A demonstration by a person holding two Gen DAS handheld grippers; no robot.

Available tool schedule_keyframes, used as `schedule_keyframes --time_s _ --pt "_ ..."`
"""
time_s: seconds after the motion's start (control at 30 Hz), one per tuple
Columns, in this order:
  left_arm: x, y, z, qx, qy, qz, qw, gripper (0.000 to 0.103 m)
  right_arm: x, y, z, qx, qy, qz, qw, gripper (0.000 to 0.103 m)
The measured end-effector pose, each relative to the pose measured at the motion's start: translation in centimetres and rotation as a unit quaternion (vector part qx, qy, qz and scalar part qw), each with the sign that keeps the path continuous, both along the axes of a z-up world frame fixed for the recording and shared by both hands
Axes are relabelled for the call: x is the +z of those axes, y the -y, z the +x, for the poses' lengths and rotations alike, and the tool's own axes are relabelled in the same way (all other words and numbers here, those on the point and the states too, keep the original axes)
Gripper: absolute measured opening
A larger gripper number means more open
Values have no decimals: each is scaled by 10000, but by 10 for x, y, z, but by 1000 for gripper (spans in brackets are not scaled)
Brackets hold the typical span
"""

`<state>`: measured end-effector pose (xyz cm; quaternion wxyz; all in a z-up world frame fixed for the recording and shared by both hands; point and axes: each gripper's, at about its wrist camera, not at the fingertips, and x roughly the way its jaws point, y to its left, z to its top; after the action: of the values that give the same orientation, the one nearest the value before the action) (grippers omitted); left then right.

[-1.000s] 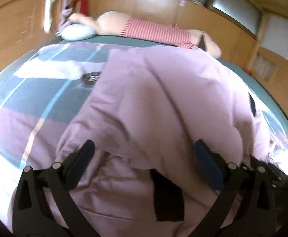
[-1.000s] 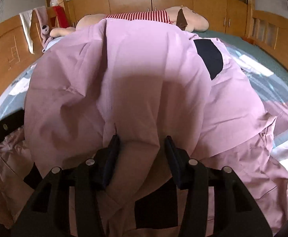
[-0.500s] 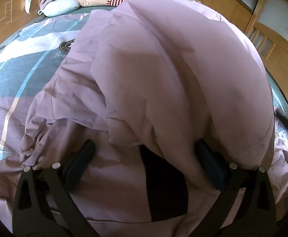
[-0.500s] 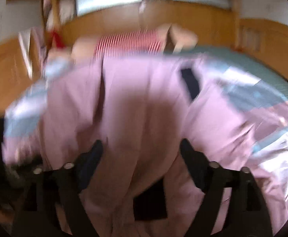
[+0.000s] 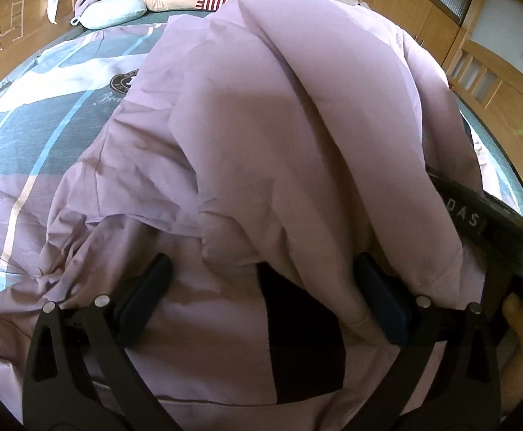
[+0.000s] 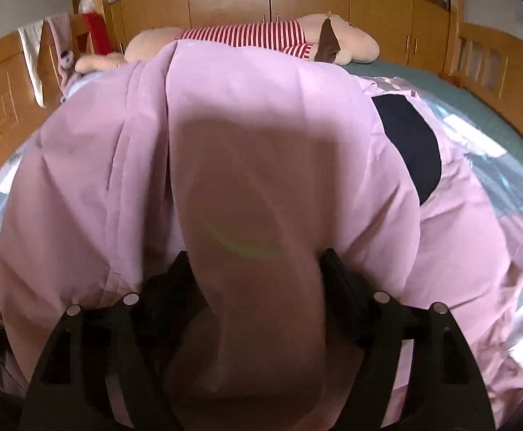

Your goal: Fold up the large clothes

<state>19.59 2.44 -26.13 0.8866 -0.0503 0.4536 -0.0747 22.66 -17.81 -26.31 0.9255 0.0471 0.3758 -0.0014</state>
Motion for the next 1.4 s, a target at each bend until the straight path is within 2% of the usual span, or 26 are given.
schedule_keyframes --time_s 0.2,0.27,0.33,0.37,0.5,0.53,0.63,0.7,0.73,0.77,0.83,0.93,1.03,1.1,1.13,1.17,1.23,1.4 --pt "21 -6 -17 492 784 68 9957 101 -4 -3 -1 28 44 -88 9999 77" --pt "19 -7 -15 499 708 50 9962 101 -4 -3 -1 31 54 -138 9999 79" --pt "7 -9 -6 477 307 -31 9984 101 -6 -4 -1 33 49 -191 9998 80" --pt "5 -11 -4 477 248 -73 9985 101 -6 -6 -1 28 38 -204 9998 81" --pt "4 -13 -4 489 270 -93 9984 101 5 -10 1 -25 -9 -394 9992 82" --pt "4 -12 -5 495 285 -86 9983 101 13 -12 0 -73 96 -435 9990 82" --pt "2 -12 -4 505 288 -101 9983 101 50 -20 -8 -32 889 -328 9955 84" --pt "0 -12 -3 512 291 -97 9982 101 62 -27 -5 94 1056 -373 9937 94" --pt "0 -12 -3 513 294 -94 9982 101 63 -30 2 179 1031 -426 9936 99" --pt "1 -13 -3 514 293 -96 9982 101 61 -31 8 203 960 -470 9941 99" --pt "1 -14 -2 516 290 -93 9982 101 42 -32 28 215 516 -601 9966 99" --pt "6 -18 -6 551 381 -223 9975 101 17 -20 41 86 230 -336 9991 102" --pt "21 -30 -19 988 912 -449 9899 101 8 -9 41 70 222 -14 9997 102" --pt "29 -37 -23 1272 1186 -301 9843 101 6 -9 38 76 243 -5 9997 102" --pt "28 -37 -21 1295 1140 -192 9848 101 6 -9 38 86 253 -24 9996 102" --pt "21 -37 -14 1270 919 -87 9876 101 6 -10 36 94 258 -43 9996 102" --pt "12 -37 -8 1211 711 -107 9900 101 5 -11 35 105 257 -66 9996 102" --pt "9 -40 -5 1212 675 -202 9901 101 9 -8 18 133 151 -68 9998 102"
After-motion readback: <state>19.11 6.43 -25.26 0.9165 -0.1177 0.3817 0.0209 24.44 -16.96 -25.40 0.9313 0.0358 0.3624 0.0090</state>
